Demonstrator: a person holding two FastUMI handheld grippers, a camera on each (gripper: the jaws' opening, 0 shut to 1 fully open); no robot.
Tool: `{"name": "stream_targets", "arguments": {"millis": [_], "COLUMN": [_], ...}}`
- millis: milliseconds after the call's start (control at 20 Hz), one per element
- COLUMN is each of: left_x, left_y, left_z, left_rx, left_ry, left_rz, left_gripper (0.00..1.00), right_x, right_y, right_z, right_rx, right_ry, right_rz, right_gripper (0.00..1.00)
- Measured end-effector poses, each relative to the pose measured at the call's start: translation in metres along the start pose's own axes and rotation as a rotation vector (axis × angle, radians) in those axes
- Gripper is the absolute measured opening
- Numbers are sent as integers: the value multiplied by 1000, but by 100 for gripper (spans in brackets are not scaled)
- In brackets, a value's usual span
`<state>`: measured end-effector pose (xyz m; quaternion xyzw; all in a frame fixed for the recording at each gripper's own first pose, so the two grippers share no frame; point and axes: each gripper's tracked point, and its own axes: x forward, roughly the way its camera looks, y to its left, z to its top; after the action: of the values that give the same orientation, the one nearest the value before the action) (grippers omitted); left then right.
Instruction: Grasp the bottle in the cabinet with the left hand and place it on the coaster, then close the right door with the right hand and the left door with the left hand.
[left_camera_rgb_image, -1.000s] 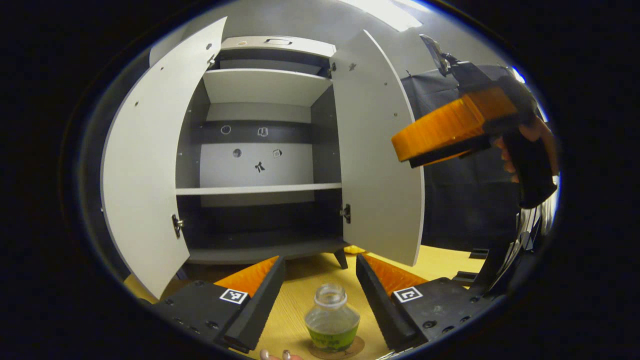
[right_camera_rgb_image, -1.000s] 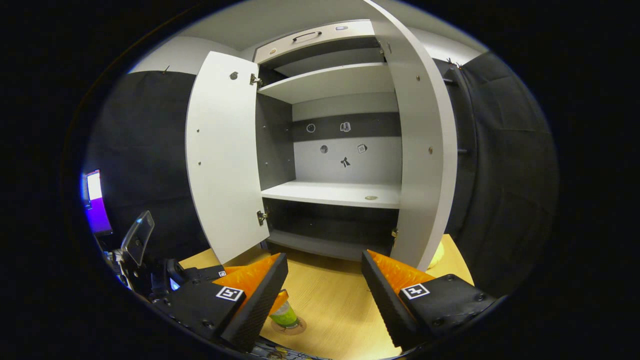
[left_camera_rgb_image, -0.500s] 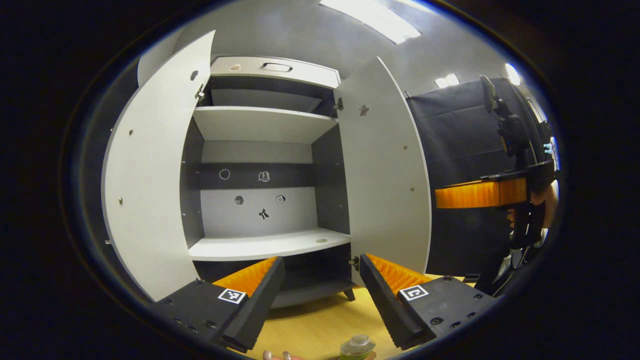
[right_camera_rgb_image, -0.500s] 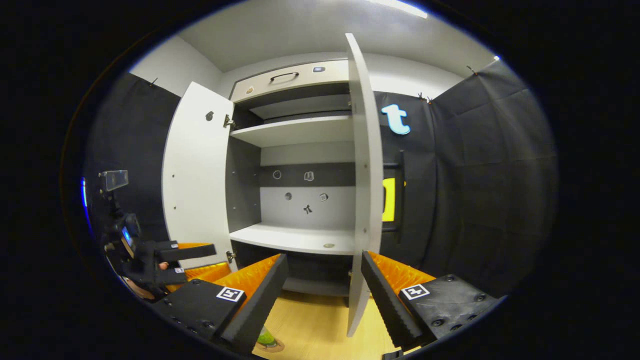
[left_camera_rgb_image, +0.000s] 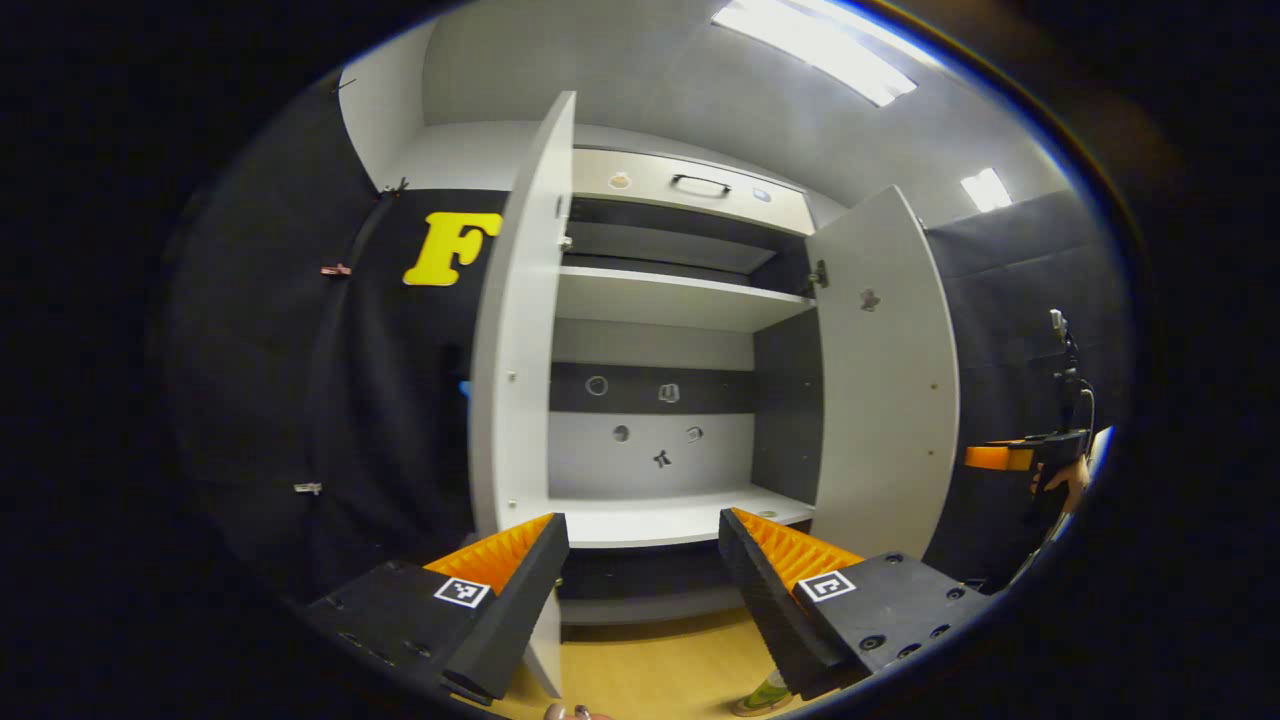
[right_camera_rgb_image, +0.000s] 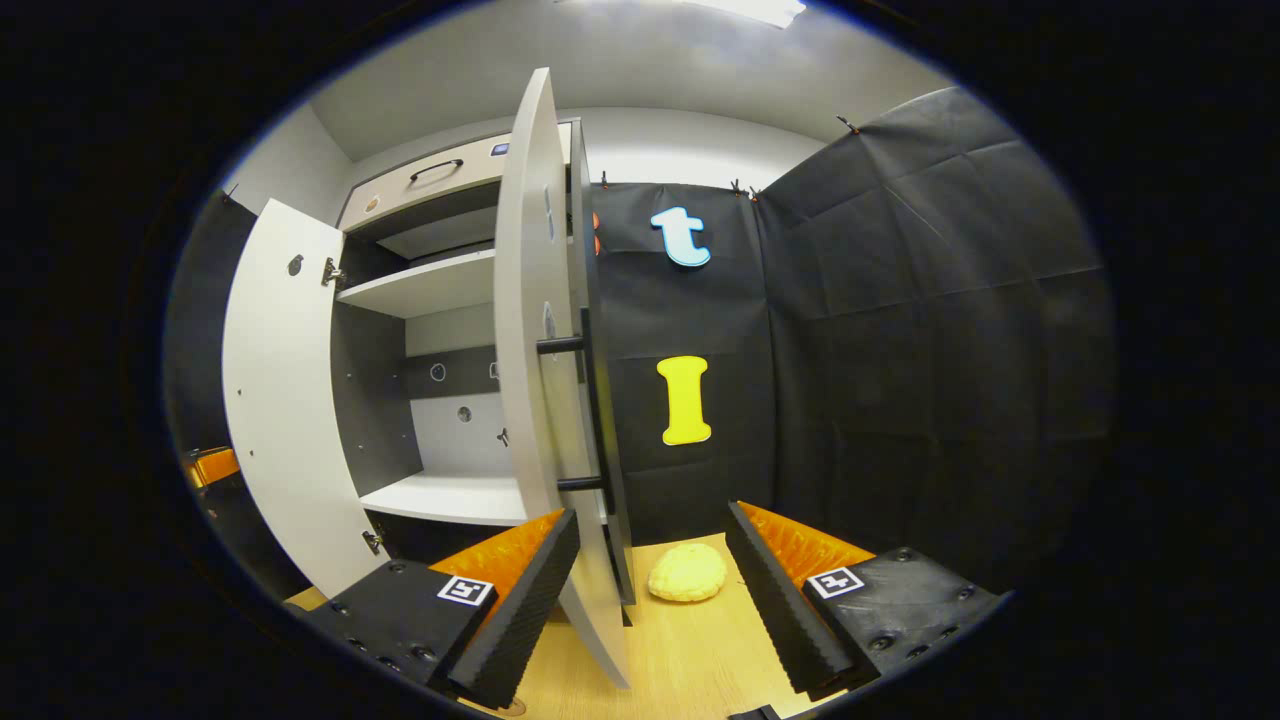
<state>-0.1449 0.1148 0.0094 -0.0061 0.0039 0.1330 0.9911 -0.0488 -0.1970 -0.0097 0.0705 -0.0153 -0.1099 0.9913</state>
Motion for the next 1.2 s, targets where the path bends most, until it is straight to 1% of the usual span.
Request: {"name": "stream_targets", "arguments": {"millis": [150, 250, 350, 450, 550, 650, 700, 850, 1100, 1200], "left_x": [-21, -30, -35, -40, -41, -38, -35, -24, -8, -4], "left_y": [53, 82, 98, 112, 122, 131, 134, 131, 136, 137], "left_z": [-7, -12, -14, -14, -15, -15, -14, -17, -22, -26], "left_rx": [35, 36, 38, 43, 24, -17, -40, -84, -52, -56], "left_ry": [41, 57, 65, 69, 70, 57, 45, 26, 50, 59], "left_rz": [142, 227, 289, 338, 370, 377, 370, 331, 298, 283], "left_gripper": [96, 96, 96, 96, 96, 96, 97, 95, 95, 95], "right_x": [12, 17, 19, 19, 18, 19, 21, 23, 30, 36], "right_y": [8, 15, 16, 21, 27, 41, 49, 68, 100, 109], "right_z": [-9, -15, -14, -16, -20, -22, -22, -25, -31, -33], "right_rx": [-33, -69, -82, -56, -51, -63, -68, -60, -49, -50], "right_ry": [15, 31, 22, 38, 42, 49, 51, 59, 60, 62], "right_rz": [45, 75, 94, 130, 162, 192, 207, 251, 305, 309], "right_gripper": [98, 98, 97, 96, 96, 100, 98, 98, 98, 98]}}
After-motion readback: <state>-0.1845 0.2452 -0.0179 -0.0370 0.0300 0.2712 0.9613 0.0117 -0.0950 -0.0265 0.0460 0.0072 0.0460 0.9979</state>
